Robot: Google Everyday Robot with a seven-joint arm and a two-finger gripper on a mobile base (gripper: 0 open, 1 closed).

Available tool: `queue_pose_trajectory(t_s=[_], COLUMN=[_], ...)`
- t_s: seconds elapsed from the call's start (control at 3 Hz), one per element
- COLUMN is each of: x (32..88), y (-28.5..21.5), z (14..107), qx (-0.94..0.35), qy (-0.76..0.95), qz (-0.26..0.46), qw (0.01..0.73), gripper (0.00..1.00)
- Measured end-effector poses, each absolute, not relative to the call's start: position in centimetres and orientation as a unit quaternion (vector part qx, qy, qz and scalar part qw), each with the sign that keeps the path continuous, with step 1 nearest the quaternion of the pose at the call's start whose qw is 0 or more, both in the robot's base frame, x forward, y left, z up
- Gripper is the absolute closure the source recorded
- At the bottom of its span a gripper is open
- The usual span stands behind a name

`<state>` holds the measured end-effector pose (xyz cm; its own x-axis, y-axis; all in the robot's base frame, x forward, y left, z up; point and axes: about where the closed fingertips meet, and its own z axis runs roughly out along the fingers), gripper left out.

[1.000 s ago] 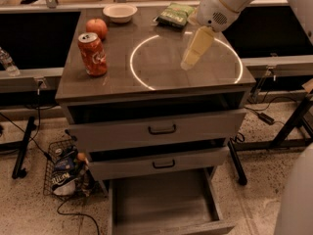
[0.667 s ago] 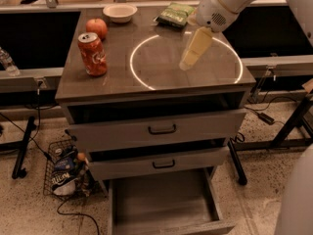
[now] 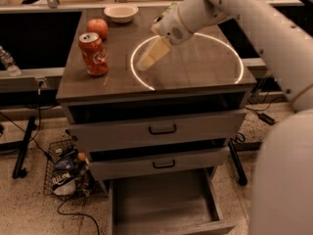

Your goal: Place coke can into bottom drawer

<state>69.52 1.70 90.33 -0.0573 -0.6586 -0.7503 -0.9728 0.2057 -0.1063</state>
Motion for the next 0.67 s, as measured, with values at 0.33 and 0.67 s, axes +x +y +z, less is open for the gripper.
queue_pose_trajectory(t_s=[0.33, 0.67], x=[71.4, 71.6], y=[10.9, 15.6], z=[89.3, 88.6], qx=[-0.577, -0.568], qy=[0.651, 0.632], qz=[0.310, 0.354], qw=[0.384, 0.391], gripper=[0.00, 0.00])
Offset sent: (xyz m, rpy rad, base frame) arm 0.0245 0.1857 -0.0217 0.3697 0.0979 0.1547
